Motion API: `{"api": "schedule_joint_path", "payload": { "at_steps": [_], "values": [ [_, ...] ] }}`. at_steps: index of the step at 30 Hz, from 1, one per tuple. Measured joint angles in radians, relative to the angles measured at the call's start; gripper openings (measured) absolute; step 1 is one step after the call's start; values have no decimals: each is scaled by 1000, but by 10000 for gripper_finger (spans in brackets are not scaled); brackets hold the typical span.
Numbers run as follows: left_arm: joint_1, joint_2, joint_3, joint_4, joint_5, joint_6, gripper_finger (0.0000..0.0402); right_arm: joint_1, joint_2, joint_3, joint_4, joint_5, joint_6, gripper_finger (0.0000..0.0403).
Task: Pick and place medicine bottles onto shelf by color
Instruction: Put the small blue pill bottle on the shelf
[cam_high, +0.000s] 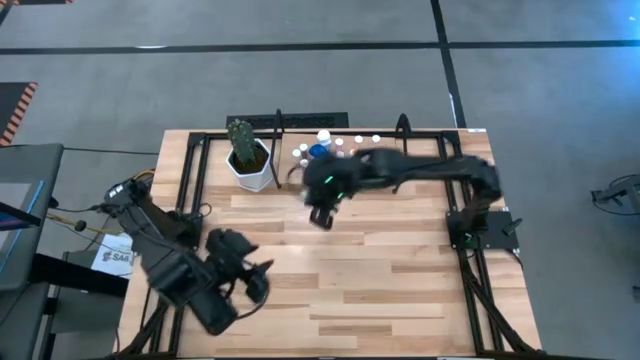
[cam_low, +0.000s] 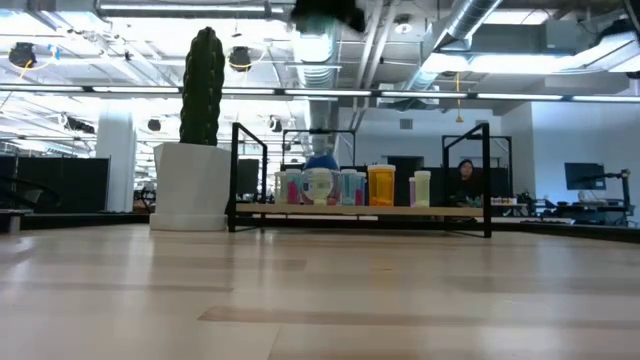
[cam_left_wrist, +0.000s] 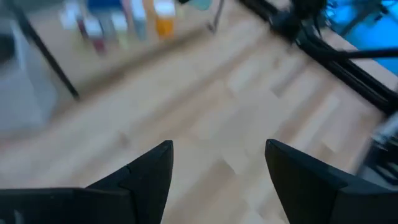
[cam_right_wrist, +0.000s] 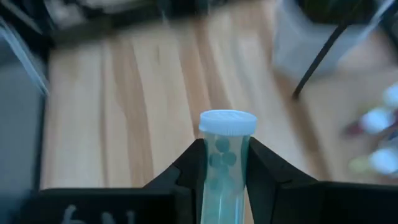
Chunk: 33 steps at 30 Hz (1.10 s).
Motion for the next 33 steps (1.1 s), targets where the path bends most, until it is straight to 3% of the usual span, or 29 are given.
{"api": "schedule_joint_path", "payload": {
  "at_steps": [5, 9, 14, 17, 20, 23, 28, 31, 33],
  "values": [
    [131, 0, 0, 16, -126, 225, 240, -27, -169, -1, 88, 3, -23, 99],
    [258, 0, 0, 102, -246, 415, 240, -35, -278, 0, 145, 3, -140, 99],
    [419, 0, 0, 356, -359, 801, 240, -35, -348, -1, 231, 60, -310, 99],
    [520, 0, 0, 596, -344, 1108, 240, -50, -381, -1, 285, 121, -361, 99],
    [618, 0, 0, 862, -212, 1409, 240, -81, -412, -1, 298, 197, -392, 99],
    [717, 0, 0, 1076, 40, 1601, 240, -121, -450, -1, 289, 295, -394, 99],
    [855, 0, 0, 1312, 516, 1687, 240, -221, -497, 0, 152, 337, -393, 99],
    [920, 0, 0, 1419, 712, 1683, 240, -284, -513, 0, 94, 303, -387, 99],
    [953, 7, 0, 1471, 789, 1682, 240, -326, -521, 0, 87, 208, -392, 99]
  ]
}}
